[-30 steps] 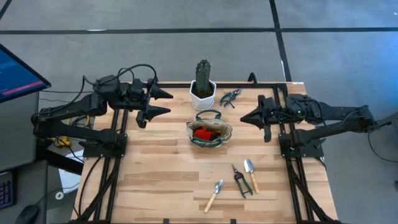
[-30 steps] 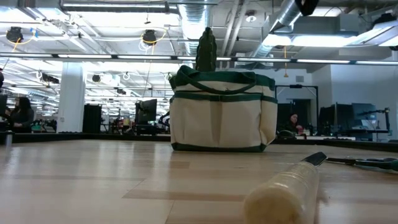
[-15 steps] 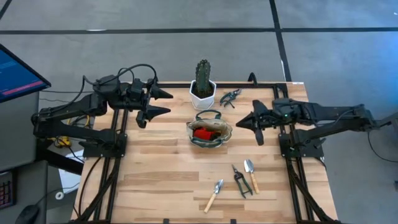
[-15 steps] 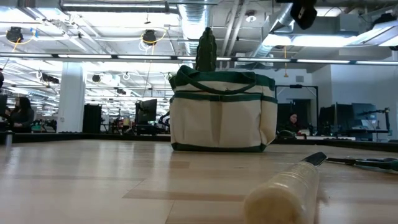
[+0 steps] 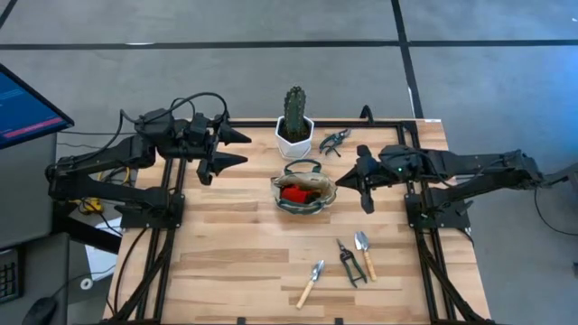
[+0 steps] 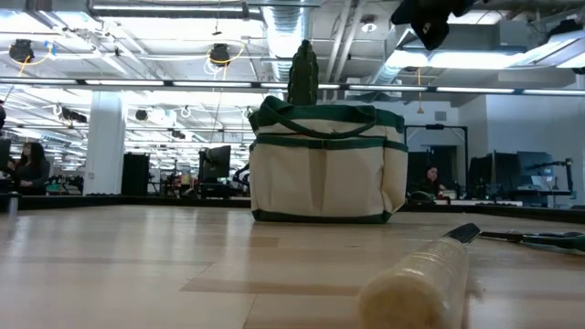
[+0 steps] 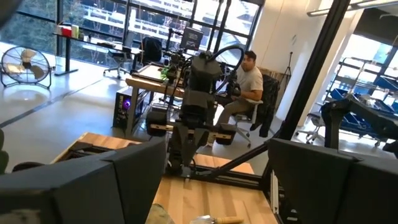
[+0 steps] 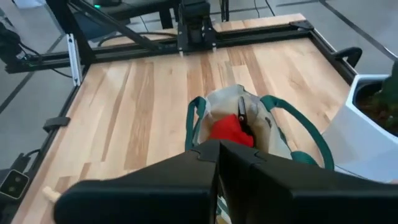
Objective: Pick & Place Garden tools in Gardening bag
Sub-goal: Put the top brown trowel into the gardening bag
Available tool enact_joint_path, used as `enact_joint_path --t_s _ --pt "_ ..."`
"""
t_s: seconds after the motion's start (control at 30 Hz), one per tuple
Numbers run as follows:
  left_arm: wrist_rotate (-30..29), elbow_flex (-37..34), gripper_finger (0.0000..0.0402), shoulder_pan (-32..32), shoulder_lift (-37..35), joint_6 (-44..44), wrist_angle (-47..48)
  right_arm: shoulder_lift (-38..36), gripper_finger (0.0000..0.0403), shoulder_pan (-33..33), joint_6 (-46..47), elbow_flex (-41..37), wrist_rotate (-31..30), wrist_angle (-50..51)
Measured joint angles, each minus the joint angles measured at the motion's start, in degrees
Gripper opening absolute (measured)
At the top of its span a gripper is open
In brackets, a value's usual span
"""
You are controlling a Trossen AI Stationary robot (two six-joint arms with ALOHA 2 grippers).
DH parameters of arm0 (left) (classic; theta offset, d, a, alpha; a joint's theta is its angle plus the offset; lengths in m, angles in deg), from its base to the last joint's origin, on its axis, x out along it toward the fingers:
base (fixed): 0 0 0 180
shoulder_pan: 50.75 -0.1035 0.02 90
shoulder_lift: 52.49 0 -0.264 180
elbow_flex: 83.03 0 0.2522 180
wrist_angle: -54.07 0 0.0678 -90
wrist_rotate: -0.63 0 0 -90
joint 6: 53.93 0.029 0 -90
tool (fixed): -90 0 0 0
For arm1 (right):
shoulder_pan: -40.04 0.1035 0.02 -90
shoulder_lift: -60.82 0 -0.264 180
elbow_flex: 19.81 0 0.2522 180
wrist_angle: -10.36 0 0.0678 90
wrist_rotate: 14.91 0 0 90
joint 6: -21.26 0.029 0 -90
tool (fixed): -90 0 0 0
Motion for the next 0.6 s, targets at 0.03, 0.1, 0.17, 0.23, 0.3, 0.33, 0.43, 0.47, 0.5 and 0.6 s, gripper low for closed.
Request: enact_joint_path --t_s 0.03,0.1,0.17,0.23,0.3,0.33,0.43,0.47,0.5,0.6 --pt "0.0 0.0 0.0273 0.0 0.0 0.0 0.0 0.0 0.0003 0.0 -0.2 0.0 0.0 -0.3" --pt "0.0 0.0 0.0272 0.0 0.0 0.0 0.0 0.0 0.0004 0.0 -1.8 0.0 0.0 -0.3" --pt "0.0 0.0 0.0267 0.0 0.3 0.0 -0.1 -0.2 0.0003 -0.2 -3.2 0.0 0.0 -0.5" --pt "0.0 0.0 0.0256 0.2 0.5 0.0 0.2 -0.2 0.0002 -0.4 -4.0 0.0 0.0 -1.4" --pt "0.0 0.0 0.0240 0.4 0.7 0.0 -0.1 -0.2 0.0001 -0.8 -4.1 0.0 0.0 -2.4" --pt "0.0 0.1 0.0231 0.5 0.9 0.0 -0.3 -0.2 0.0001 -1.0 -4.1 0.0 0.0 -3.1" --pt "0.0 0.0 0.0206 0.5 1.1 -0.1 0.0 -0.2 0.0002 -1.5 -4.1 0.0 0.0 -5.3" --pt "0.0 0.0 0.0199 0.5 1.2 -0.1 -0.3 -0.2 0.0002 -1.5 -4.1 0.0 0.0 -6.0" --pt "0.0 0.1 0.0193 0.5 1.4 -0.1 -0.5 -0.2 0.0002 -1.5 -4.1 0.0 0.0 -6.8" --pt "0.0 0.0 0.0178 0.5 1.6 -0.1 -0.3 -0.1 0.0001 -1.4 -3.2 0.0 0.0 -8.6"
